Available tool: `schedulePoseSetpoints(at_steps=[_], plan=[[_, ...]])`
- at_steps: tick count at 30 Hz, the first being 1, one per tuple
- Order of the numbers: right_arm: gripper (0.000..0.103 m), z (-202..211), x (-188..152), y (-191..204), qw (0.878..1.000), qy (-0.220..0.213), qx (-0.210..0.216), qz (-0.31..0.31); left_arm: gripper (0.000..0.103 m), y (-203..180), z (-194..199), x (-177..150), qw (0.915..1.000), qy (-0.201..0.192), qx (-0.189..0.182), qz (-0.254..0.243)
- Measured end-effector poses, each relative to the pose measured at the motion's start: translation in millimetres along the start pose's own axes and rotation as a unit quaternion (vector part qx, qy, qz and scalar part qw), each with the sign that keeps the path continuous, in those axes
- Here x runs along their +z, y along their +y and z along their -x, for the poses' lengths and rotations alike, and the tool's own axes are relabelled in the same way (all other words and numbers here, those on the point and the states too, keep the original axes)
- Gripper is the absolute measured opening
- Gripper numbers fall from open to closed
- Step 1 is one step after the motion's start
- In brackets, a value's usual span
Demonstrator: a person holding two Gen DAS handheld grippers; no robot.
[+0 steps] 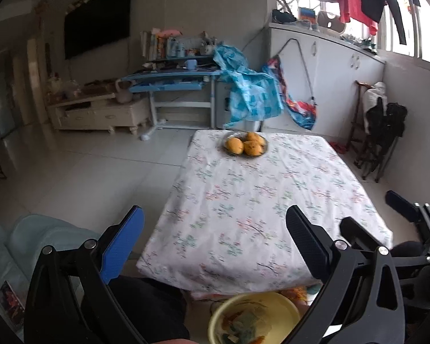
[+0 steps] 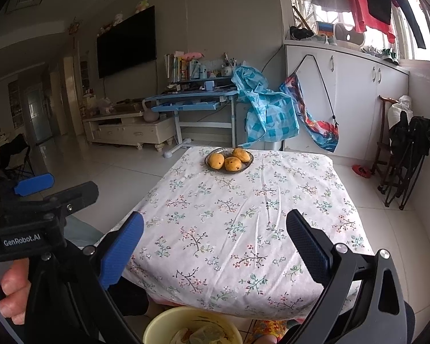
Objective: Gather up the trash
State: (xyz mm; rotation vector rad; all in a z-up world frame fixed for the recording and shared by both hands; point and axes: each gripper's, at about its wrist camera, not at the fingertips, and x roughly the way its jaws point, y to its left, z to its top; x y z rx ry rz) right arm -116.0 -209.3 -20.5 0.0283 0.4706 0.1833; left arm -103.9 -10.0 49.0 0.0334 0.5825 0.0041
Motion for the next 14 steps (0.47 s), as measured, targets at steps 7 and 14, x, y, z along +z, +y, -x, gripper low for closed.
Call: schedulePoseSetpoints(at_steps=[7,14], plan=[[0.095,-28,13,-20,1.0,0.008,-0.017,-0.011,0.096,3,-20,18,0.9986,-0.044,0.018,0.021],[0.095,-79,21,-52,0.998,0.04,-0.039,-0.023,0.096,-5,-70,44,0.9994,0.006,0.033,-0.005]])
